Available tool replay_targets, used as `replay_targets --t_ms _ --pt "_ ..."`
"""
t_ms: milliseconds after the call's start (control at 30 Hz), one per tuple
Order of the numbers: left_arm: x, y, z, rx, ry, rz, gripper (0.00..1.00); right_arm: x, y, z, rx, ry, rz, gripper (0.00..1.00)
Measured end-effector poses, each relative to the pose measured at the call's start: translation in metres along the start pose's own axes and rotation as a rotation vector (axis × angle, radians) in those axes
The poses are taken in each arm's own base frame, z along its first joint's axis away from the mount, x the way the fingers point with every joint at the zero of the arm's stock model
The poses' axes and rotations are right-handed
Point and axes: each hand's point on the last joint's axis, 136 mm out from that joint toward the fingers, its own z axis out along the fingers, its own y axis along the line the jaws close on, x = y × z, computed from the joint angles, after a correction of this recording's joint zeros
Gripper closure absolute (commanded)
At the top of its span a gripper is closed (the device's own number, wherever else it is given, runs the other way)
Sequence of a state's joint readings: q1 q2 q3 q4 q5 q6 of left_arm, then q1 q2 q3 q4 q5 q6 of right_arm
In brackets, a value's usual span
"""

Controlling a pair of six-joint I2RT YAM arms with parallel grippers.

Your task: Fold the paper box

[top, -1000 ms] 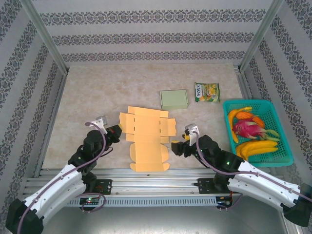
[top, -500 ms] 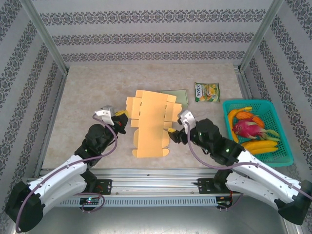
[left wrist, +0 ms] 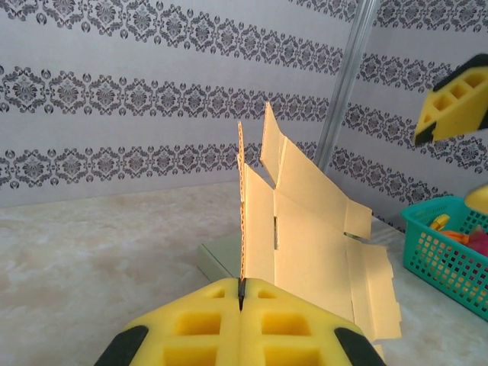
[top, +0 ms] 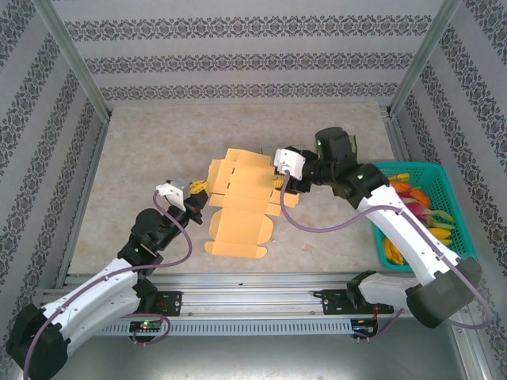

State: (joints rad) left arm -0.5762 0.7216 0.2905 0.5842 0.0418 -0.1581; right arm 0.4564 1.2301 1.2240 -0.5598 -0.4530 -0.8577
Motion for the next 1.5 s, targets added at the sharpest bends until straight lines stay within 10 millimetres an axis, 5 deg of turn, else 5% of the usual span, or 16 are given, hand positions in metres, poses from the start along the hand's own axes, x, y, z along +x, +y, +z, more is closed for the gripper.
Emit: replay_targets --t_ms 333,567,967,1500 --pt "-0.004 -0.001 -0.004 0.008 -0.03 0.02 0.99 -0.001 -0.038 0.009 -0.071 0.011 -0.026 0.4" --pt "-0.008 -0.002 -0.006 0.01 -0.044 0.02 0.99 0.013 -0.031 0.035 -0.2 0.036 0.029 0.41" --pt "-0.001 -0.002 -0.007 0.016 -0.034 0.023 0.99 0.021 -0.031 0.051 -0.282 0.072 0.057 0.41" --pt "-0.005 -0.002 -0.009 0.013 -0.047 0.022 0.99 0.035 -0.01 0.068 -0.427 0.131 0.068 0.79"
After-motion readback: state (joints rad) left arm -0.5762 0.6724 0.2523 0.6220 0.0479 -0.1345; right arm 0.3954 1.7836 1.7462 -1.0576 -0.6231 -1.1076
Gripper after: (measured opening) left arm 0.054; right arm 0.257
